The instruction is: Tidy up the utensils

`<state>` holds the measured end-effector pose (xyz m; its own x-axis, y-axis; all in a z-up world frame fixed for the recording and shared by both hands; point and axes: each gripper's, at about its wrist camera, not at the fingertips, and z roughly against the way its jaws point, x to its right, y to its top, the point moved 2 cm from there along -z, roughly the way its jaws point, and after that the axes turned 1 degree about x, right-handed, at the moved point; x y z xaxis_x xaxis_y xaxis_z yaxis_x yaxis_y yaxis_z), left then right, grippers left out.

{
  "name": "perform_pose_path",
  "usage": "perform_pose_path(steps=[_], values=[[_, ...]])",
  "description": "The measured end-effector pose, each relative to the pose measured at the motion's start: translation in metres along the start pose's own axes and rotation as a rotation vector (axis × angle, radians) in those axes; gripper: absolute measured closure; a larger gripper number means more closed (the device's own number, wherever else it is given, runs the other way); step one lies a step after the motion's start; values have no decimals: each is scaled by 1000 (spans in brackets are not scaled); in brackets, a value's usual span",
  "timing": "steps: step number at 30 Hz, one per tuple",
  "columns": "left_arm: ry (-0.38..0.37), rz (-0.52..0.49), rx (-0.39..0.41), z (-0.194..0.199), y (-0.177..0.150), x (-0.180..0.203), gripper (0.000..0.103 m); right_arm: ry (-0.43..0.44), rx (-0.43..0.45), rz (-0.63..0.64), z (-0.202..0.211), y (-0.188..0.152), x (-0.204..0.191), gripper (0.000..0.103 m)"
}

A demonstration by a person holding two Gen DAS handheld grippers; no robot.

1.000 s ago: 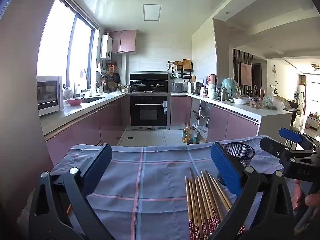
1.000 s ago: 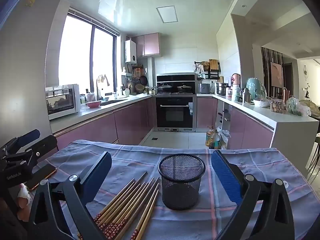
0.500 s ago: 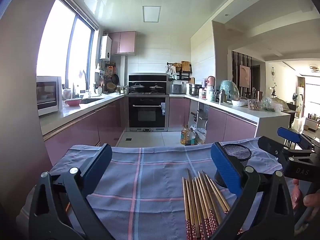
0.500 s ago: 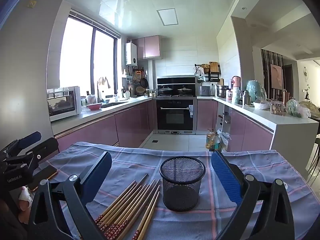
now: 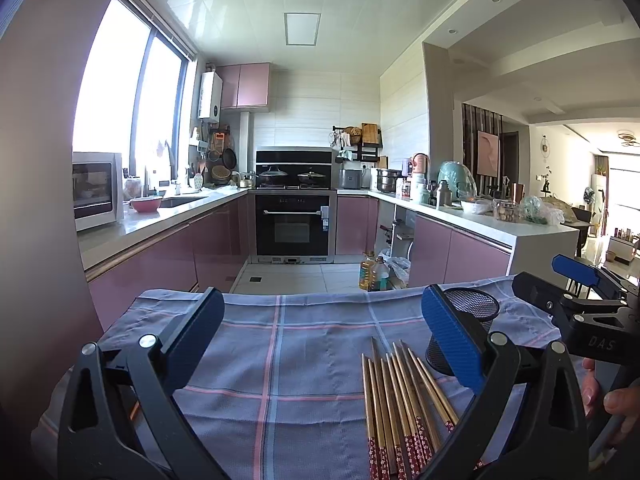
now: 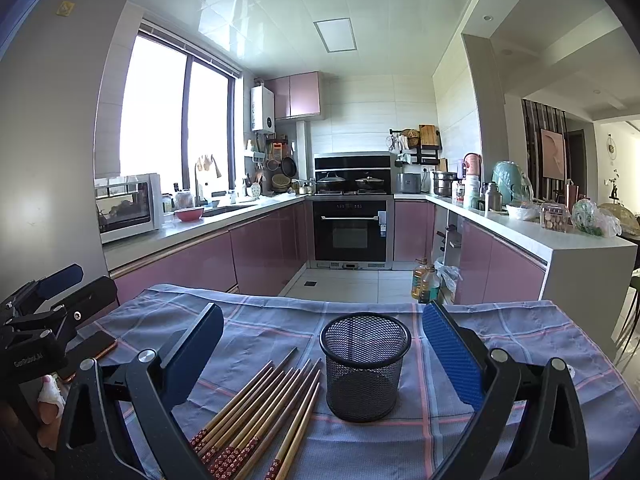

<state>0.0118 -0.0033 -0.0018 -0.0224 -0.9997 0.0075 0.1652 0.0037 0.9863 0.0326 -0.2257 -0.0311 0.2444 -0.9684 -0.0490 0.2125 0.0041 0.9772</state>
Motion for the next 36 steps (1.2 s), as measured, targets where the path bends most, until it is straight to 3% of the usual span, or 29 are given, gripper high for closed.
perform_pose_path(steps=[36], values=[[-6,9,5,5,-1,-3,6,3,8,-2,2,-1,-1,7]])
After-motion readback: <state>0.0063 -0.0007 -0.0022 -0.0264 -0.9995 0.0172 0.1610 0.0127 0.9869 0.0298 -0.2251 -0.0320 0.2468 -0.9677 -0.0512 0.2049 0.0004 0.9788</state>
